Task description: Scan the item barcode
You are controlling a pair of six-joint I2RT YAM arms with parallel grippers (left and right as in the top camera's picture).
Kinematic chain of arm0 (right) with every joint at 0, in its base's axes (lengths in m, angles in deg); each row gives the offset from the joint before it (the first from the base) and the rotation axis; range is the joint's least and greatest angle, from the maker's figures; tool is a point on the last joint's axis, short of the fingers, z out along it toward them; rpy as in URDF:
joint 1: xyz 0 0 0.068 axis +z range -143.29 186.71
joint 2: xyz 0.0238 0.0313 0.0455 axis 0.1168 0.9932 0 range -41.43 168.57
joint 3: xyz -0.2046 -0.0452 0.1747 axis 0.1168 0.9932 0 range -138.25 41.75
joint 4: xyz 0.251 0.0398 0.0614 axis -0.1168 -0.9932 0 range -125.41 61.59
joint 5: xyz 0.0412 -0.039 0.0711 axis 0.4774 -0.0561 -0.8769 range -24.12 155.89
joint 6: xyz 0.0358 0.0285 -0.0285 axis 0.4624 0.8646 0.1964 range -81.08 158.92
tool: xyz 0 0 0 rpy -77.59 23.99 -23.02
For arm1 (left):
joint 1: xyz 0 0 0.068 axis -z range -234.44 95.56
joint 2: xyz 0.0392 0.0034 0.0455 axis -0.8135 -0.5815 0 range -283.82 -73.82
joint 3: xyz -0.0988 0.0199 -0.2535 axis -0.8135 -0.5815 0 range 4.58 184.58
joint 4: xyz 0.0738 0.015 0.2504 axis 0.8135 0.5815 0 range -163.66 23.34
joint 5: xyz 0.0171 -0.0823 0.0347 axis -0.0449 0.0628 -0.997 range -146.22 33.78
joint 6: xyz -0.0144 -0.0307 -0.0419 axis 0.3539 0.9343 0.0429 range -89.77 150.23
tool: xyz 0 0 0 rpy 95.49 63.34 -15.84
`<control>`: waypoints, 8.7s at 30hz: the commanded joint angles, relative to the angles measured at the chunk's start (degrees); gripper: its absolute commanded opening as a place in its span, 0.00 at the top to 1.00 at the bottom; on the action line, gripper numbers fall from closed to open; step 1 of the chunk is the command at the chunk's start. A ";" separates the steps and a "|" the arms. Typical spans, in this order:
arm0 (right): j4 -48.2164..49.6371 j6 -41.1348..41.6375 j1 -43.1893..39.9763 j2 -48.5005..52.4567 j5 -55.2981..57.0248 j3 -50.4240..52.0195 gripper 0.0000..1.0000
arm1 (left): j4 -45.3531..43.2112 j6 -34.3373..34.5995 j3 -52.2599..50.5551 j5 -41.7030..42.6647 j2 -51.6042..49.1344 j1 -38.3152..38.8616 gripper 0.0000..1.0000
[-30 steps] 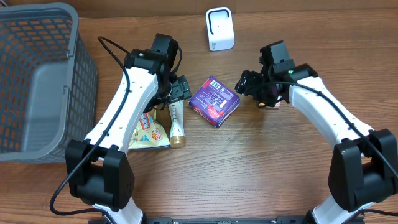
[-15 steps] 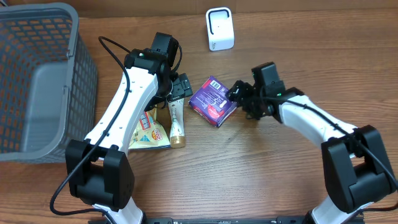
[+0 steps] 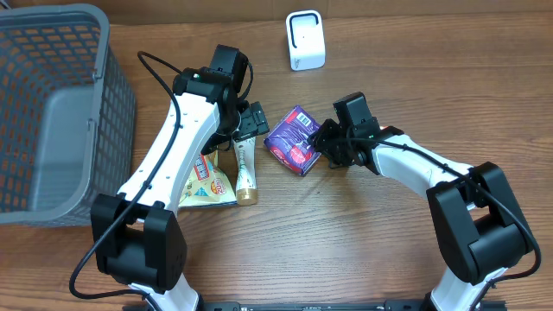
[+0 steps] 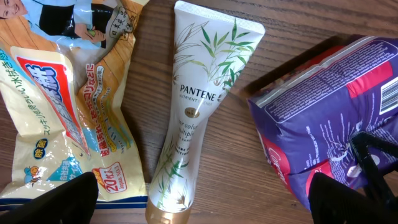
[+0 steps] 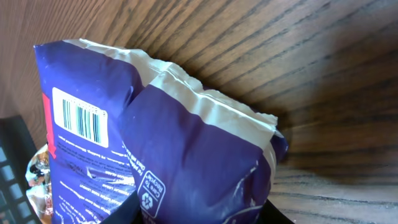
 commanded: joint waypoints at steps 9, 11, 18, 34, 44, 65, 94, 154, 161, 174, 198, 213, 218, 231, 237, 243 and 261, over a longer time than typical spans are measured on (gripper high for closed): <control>-20.33 -12.39 -2.67 -4.94 8.41 -9.38 0.84 | 0.00 -1.14 -0.31 0.26 -0.09 0.44 0.00; -26.45 -15.34 -2.49 -5.81 13.00 -12.94 0.85 | -0.02 -1.11 -0.31 0.26 -0.09 0.44 0.00; -49.70 -17.29 0.68 -6.19 40.33 -25.05 0.96 | -0.04 -1.11 -0.31 0.26 -0.09 0.44 0.00; -72.15 -4.33 -3.26 -6.14 60.48 -26.53 0.96 | 0.52 -1.25 -0.31 0.24 -0.09 0.44 0.00; -64.85 -8.72 -5.99 -5.70 53.94 -20.17 0.92 | 1.53 -2.62 -0.31 0.24 -0.09 0.44 0.00; -54.75 -12.17 8.55 -5.70 37.77 -20.17 0.59 | 1.90 -4.17 -0.31 0.87 -0.09 0.44 0.00; -56.39 -28.87 -16.81 -5.95 6.58 -30.23 0.00 | 2.51 -4.57 -0.31 0.85 -0.09 0.44 0.00; 15.41 4.83 -17.62 -5.25 -15.34 -11.34 0.96 | -0.87 -4.55 -0.31 0.68 -0.09 0.39 0.00; 18.84 7.02 -16.28 2.27 -10.62 -21.94 0.96 | -0.85 -4.55 -0.31 0.70 -0.09 0.39 0.00; -0.74 -1.68 -14.71 23.58 -12.79 -54.18 0.96 | -0.87 -4.55 -0.31 0.68 -0.09 0.37 0.00; -31.19 -16.61 -24.24 21.29 -3.32 -78.36 0.96 | -0.87 -4.57 -0.31 0.68 -0.09 0.37 0.00; -46.62 -29.99 -29.07 25.40 6.71 -77.99 0.08 | -0.87 -4.55 -0.31 0.68 -0.09 0.33 0.00; -44.81 -30.69 -28.83 29.66 5.90 -73.53 0.12 | -0.87 -4.55 -0.31 0.68 -0.09 0.33 0.00; -43.71 -55.25 -15.30 31.80 25.99 -72.67 0.12 | -0.87 -4.57 -0.31 0.68 -0.09 0.33 0.00; -36.72 -55.93 -11.15 31.80 37.57 -69.61 0.12 | -0.87 -4.55 -0.31 0.68 -0.09 0.33 0.00; -31.71 -57.02 -11.96 31.80 37.53 -64.78 0.16 | -0.87 -4.55 -0.31 0.68 -0.09 0.33 0.00; -30.12 -51.63 -14.25 31.47 39.26 -58.34 0.96 | -0.87 -4.57 -0.31 0.68 -0.09 0.33 0.00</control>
